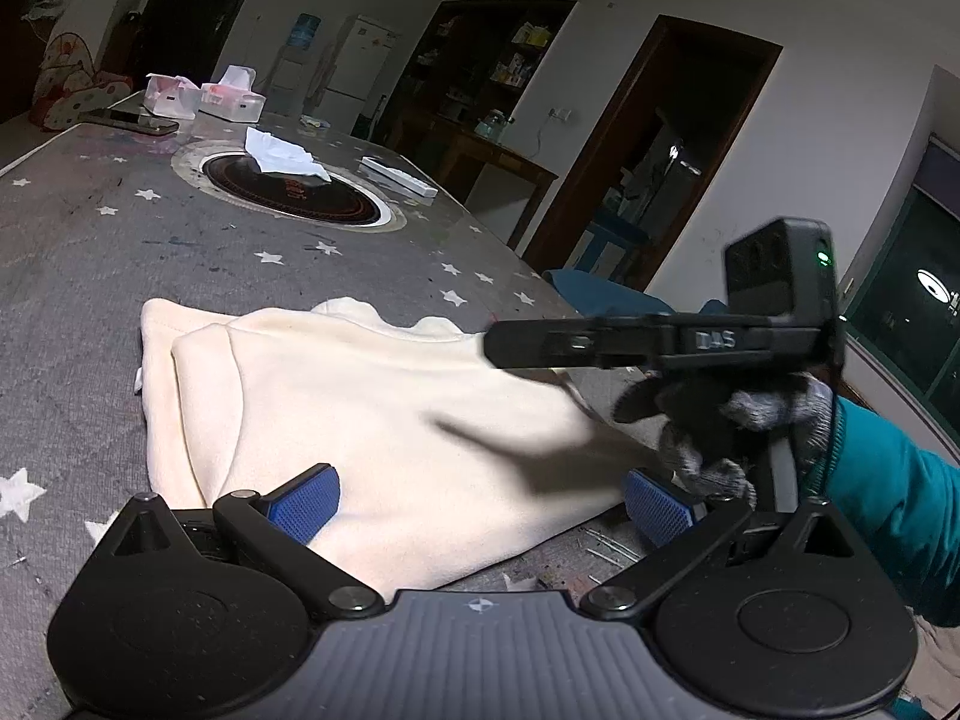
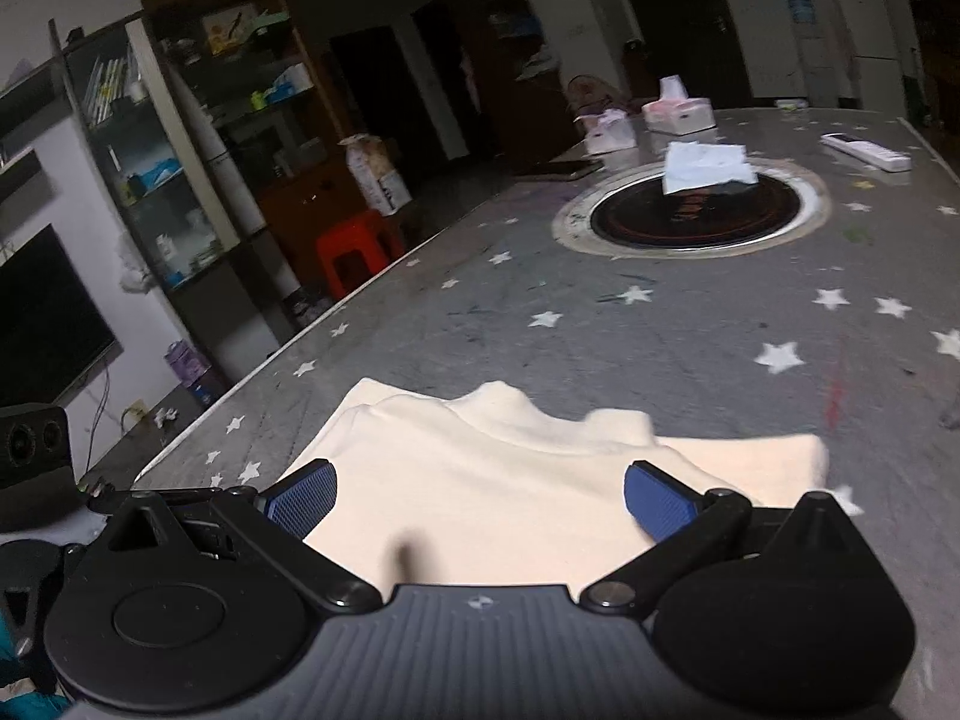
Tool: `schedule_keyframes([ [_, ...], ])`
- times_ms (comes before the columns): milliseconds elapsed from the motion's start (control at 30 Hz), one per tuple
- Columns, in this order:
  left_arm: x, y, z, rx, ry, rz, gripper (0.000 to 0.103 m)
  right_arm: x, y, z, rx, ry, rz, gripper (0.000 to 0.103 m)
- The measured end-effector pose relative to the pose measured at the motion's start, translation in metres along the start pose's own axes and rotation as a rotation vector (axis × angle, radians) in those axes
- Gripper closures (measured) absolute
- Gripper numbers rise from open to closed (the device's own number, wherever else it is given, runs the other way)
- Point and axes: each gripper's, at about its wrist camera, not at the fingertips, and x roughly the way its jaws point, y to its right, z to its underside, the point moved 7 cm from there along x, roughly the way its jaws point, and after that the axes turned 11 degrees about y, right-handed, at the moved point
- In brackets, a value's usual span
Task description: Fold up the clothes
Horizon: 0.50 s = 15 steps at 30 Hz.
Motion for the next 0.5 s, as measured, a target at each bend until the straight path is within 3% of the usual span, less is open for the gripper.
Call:
schedule_keyframes([
  [500,-0.01,0.0,-0.01,0.008,0.009,-0.027,0.0,0.007,-0.007,-0.009,-0.047,-0.005,0.043,0.0],
])
